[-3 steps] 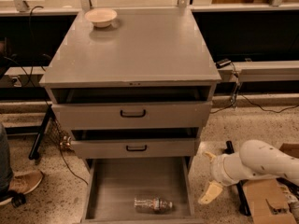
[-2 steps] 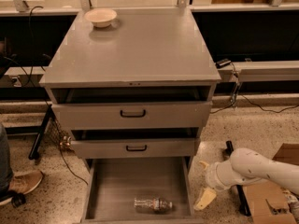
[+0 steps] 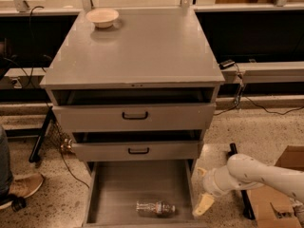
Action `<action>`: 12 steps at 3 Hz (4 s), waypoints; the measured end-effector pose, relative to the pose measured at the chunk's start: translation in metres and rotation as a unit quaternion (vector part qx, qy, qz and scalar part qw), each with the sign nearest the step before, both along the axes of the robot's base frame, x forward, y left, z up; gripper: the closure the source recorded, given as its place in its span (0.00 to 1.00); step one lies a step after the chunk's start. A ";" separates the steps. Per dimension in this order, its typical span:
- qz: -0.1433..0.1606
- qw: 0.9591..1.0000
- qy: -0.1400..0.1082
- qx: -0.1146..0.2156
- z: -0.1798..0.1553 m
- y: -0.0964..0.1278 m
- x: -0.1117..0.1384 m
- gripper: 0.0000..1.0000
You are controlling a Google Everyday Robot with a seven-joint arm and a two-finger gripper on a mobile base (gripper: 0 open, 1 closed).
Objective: Pick water bottle from bottom drawer and place on counter
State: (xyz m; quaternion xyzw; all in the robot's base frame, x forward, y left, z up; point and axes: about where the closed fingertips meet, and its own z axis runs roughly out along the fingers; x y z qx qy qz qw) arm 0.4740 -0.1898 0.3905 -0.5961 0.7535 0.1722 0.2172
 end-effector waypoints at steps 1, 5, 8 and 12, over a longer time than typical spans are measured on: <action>0.011 0.999 0.003 0.031 -0.053 0.018 0.008 0.00; 0.016 0.997 0.036 0.060 -0.164 0.079 0.017 0.00; 0.055 0.995 -0.018 0.077 -0.200 0.139 0.052 0.00; 0.065 0.995 -0.018 0.071 -0.260 0.160 0.076 0.00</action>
Offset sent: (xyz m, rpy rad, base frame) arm 0.0269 0.0813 -0.1687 0.1566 0.0542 0.0396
